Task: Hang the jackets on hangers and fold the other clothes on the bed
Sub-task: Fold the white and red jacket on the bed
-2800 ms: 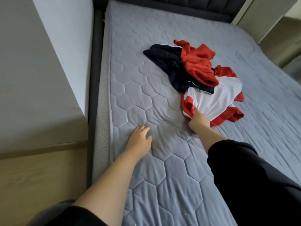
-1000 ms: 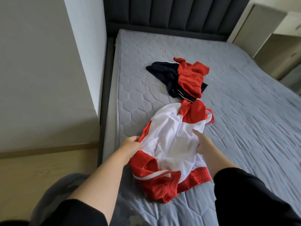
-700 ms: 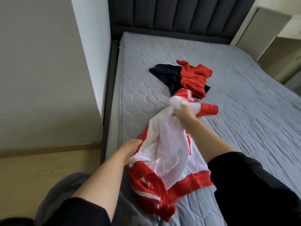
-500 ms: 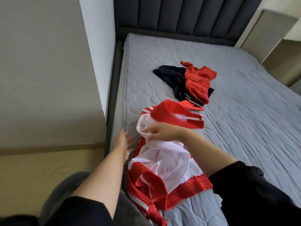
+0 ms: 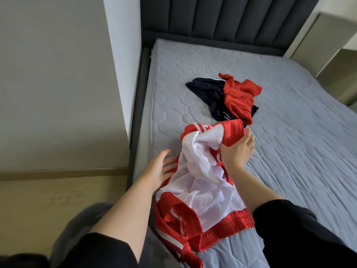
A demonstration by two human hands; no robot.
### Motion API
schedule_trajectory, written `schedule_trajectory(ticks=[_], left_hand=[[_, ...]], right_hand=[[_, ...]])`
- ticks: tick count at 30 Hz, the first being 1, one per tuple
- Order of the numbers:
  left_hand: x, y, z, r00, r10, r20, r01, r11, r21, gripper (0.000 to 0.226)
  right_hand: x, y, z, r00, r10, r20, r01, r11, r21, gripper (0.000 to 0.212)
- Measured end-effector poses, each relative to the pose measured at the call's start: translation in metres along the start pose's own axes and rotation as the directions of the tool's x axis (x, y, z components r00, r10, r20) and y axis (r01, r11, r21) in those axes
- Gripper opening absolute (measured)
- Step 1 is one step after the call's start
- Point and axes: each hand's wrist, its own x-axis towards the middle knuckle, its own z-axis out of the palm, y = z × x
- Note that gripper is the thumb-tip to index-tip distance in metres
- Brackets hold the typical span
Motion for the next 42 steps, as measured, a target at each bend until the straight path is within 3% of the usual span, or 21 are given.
schedule_trajectory(ticks=[2, 4, 7, 8, 10, 12, 14, 16, 18, 22, 25, 27, 28, 30, 32, 35, 38, 42], left_hand=[[-0.001, 0.001, 0.002, 1.000, 0.004, 0.017, -0.004, 1.000, 0.012, 0.042], [-0.001, 0.001, 0.002, 1.000, -0.009, 0.028, 0.008, 1.000, 0.021, 0.042], [0.002, -0.001, 0.003, 1.000, 0.020, -0.006, -0.020, 1.000, 0.018, 0.047], [0.004, -0.002, 0.003, 0.994, 0.089, -0.062, -0.084, 0.993, 0.078, 0.056], [0.007, 0.000, 0.002, 0.925, 0.354, -0.140, -0.284, 0.887, 0.365, 0.072], [0.004, 0.004, 0.005, 0.821, 0.570, -0.036, -0.457, 0.692, 0.559, 0.072], [0.005, 0.007, 0.006, 0.804, 0.590, 0.071, -0.506, 0.616, 0.604, 0.062], [0.005, 0.006, 0.005, 0.827, 0.558, 0.068, -0.487, 0.653, 0.580, 0.060], [0.003, 0.009, 0.004, 0.868, 0.496, -0.012, -0.421, 0.749, 0.512, 0.060], [0.006, 0.011, 0.002, 0.886, 0.446, -0.131, -0.338, 0.811, 0.477, 0.013], [0.012, 0.010, -0.005, 0.838, 0.455, -0.300, -0.301, 0.845, 0.441, 0.011], [0.015, 0.013, -0.012, 0.791, 0.450, -0.415, -0.285, 0.871, 0.400, 0.021], [0.017, 0.015, -0.015, 0.770, 0.456, -0.446, -0.289, 0.873, 0.393, 0.022], [0.016, 0.019, -0.015, 0.758, 0.483, -0.439, -0.299, 0.855, 0.423, 0.019], [0.012, 0.023, -0.010, 0.775, 0.501, -0.386, -0.325, 0.839, 0.436, 0.012], [-0.001, 0.041, -0.002, 0.784, 0.541, -0.305, -0.364, 0.799, 0.479, 0.003], [-0.018, 0.081, 0.000, 0.738, 0.612, -0.286, -0.428, 0.751, 0.504, 0.006], [-0.053, 0.151, -0.004, 0.653, 0.708, -0.269, -0.497, 0.668, 0.554, 0.004]], right_hand=[[0.008, -0.002, 0.001, 0.994, 0.091, 0.061, -0.094, 0.994, 0.058, 0.107], [0.010, -0.007, 0.002, 0.971, 0.128, 0.201, -0.156, 0.979, 0.130, 0.101], [0.007, -0.020, 0.004, 0.919, -0.034, 0.393, 0.009, 0.998, 0.066, 0.062], [0.004, -0.027, 0.004, 0.884, -0.100, 0.457, 0.093, 0.995, 0.039, 0.056], [-0.004, -0.040, 0.005, 0.762, -0.227, 0.606, 0.272, 0.962, 0.019, 0.050], [-0.011, -0.052, 0.005, 0.607, -0.330, 0.723, 0.434, 0.900, 0.046, 0.047], [-0.016, -0.063, 0.002, 0.486, -0.385, 0.784, 0.509, 0.854, 0.104, 0.051], [-0.018, -0.070, 0.000, 0.442, -0.408, 0.799, 0.522, 0.841, 0.141, 0.051], [-0.018, -0.072, -0.001, 0.453, -0.408, 0.793, 0.500, 0.853, 0.153, 0.049], [-0.011, -0.072, -0.004, 0.562, -0.404, 0.721, 0.348, 0.907, 0.237, 0.053], [0.004, -0.061, -0.016, 0.532, -0.360, 0.766, 0.500, 0.864, 0.060, 0.066], [0.013, -0.048, -0.022, 0.479, -0.240, 0.844, 0.644, 0.750, -0.152, 0.053], [0.016, -0.043, -0.023, 0.494, -0.202, 0.846, 0.661, 0.720, -0.214, 0.037], [0.016, -0.039, -0.023, 0.598, -0.212, 0.773, 0.582, 0.778, -0.237, 0.012], [0.012, -0.048, -0.021, 0.677, -0.253, 0.691, 0.466, 0.874, -0.136, 0.010], [-0.003, -0.085, -0.026, 0.703, -0.252, 0.665, 0.221, 0.966, 0.132, 0.023], [-0.011, -0.135, -0.038, 0.716, -0.246, 0.653, 0.072, 0.957, 0.282, 0.039], [-0.012, -0.207, -0.067, 0.688, -0.366, 0.626, 0.080, 0.896, 0.436, 0.047]])
